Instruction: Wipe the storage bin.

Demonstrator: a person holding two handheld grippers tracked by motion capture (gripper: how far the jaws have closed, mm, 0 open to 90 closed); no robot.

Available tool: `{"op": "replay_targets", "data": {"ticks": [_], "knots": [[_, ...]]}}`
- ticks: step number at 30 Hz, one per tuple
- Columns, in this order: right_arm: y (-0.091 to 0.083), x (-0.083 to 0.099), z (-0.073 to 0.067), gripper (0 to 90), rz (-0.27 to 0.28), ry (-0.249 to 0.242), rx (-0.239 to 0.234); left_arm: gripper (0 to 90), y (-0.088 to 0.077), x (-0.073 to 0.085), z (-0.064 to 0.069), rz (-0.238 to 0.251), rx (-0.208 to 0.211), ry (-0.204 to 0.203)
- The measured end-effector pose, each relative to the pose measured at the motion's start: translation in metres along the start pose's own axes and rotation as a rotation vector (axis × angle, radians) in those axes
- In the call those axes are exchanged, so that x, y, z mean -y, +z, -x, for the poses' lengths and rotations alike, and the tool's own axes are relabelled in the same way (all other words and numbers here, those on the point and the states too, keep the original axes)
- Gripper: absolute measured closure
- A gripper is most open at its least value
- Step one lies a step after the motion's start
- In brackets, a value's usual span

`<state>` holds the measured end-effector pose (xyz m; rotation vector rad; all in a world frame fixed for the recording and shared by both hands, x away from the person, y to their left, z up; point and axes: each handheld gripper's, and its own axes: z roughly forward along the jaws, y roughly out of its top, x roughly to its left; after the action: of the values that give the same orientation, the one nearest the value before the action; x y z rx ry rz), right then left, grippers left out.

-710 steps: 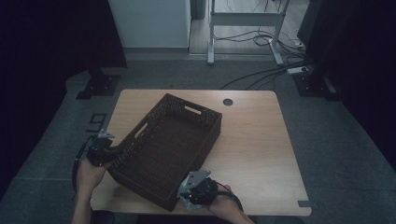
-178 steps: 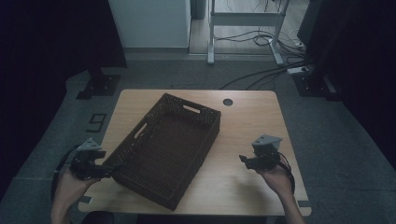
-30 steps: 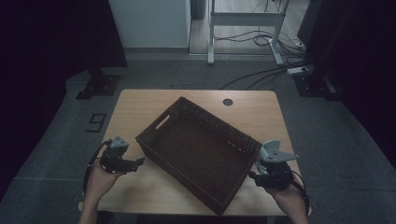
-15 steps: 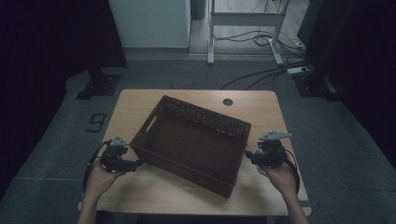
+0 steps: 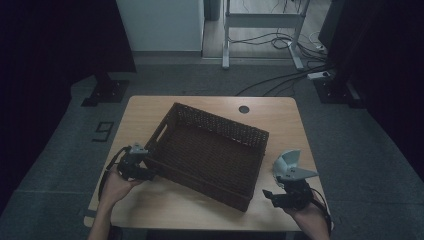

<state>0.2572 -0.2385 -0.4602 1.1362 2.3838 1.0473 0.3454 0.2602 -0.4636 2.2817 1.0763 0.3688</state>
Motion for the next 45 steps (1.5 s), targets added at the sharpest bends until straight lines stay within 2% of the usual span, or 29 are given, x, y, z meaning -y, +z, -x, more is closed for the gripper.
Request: {"op": "replay_targets", "data": {"ticks": [3,5,9,11,12,15,17,18,19,22,24,25,32,39,45], "knots": [[-0.001,0.004,-0.006,25.8,-0.009,-0.017,-0.022,16.2,-0.003,0.002,0.005,-0.001,0.008,-0.002],[-0.001,0.010,-0.014,24.5,-0.022,-0.041,-0.061,16.2,-0.005,0.005,0.015,-0.022,-0.003,0.029],[0.003,0.013,-0.021,26.2,-0.026,-0.051,-0.081,16.3,-0.009,0.007,0.028,-0.051,-0.011,0.063],[0.005,0.012,-0.022,28.7,-0.027,-0.054,-0.078,18.6,-0.009,0.007,0.031,-0.059,-0.023,0.073],[0.008,0.010,-0.022,31.9,-0.023,-0.053,-0.070,18.6,-0.010,0.006,0.032,-0.064,-0.042,0.073],[0.017,0.001,-0.019,44.9,-0.017,-0.034,-0.078,29.7,-0.010,0.005,0.028,-0.045,-0.060,0.037],[0.018,-0.001,-0.020,47.7,-0.018,-0.039,-0.067,35.3,-0.010,0.005,0.027,-0.042,-0.063,0.038],[0.018,-0.003,-0.020,50.1,-0.018,-0.046,-0.046,35.3,-0.010,0.005,0.027,-0.037,-0.068,0.037],[0.019,-0.006,-0.018,51.1,-0.024,-0.042,-0.014,41.1,-0.010,0.005,0.026,-0.034,-0.070,0.030],[0.024,-0.010,-0.009,53.9,-0.017,-0.025,0.003,45.2,-0.008,0.002,0.026,-0.030,-0.084,0.030],[0.026,-0.012,-0.005,55.1,-0.017,-0.020,0.007,46.1,-0.007,0.000,0.027,-0.028,-0.085,0.028],[0.030,-0.016,0.002,57.0,-0.013,-0.012,0.025,46.8,-0.004,-0.004,0.027,-0.033,-0.097,0.035],[0.045,-0.030,0.030,60.8,-0.002,0.042,0.067,49.3,0.006,-0.017,0.025,-0.032,-0.098,0.028],[0.059,-0.048,0.048,63.0,-0.012,0.049,0.118,50.8,0.014,-0.025,0.018,-0.027,-0.101,0.049],[0.071,-0.061,0.062,62.8,-0.015,0.076,0.130,50.9,0.024,-0.035,0.009,-0.004,-0.110,0.021]]}}
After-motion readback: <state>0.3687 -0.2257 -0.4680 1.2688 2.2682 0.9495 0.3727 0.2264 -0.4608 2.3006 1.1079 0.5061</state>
